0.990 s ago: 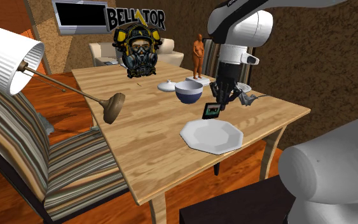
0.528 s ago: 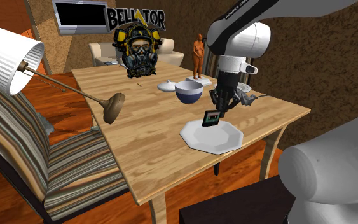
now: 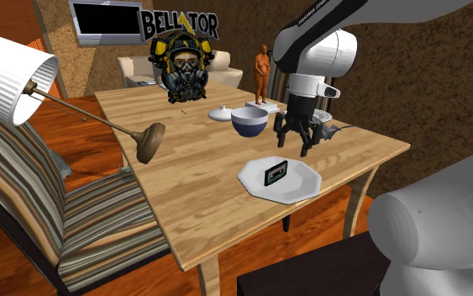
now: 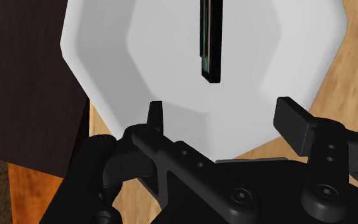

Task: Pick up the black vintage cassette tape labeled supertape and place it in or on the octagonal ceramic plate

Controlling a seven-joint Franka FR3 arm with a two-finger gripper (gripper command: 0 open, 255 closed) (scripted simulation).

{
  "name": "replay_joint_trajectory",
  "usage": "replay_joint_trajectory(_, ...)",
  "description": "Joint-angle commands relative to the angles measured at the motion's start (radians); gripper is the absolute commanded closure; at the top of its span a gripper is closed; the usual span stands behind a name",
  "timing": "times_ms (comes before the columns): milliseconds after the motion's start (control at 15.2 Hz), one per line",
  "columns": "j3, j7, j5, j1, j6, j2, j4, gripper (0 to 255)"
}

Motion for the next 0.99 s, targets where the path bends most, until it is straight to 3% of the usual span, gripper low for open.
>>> replay_joint_trajectory(0, 0.0, 0.0, 0.0, 0.0, 0.0, 0.0, 0.0, 0)
replay_joint_trajectory(132, 0.0, 0.0, 0.0, 0.0, 0.0, 0.0, 0.0, 0)
replay_joint_trajectory(396, -0.023, 0.004, -0.019, -0.011, -0.134, -0.029, 0.103, 0)
replay_joint_trajectory(924, -0.023, 0.004, -0.019, -0.011, -0.134, -0.029, 0.103, 0)
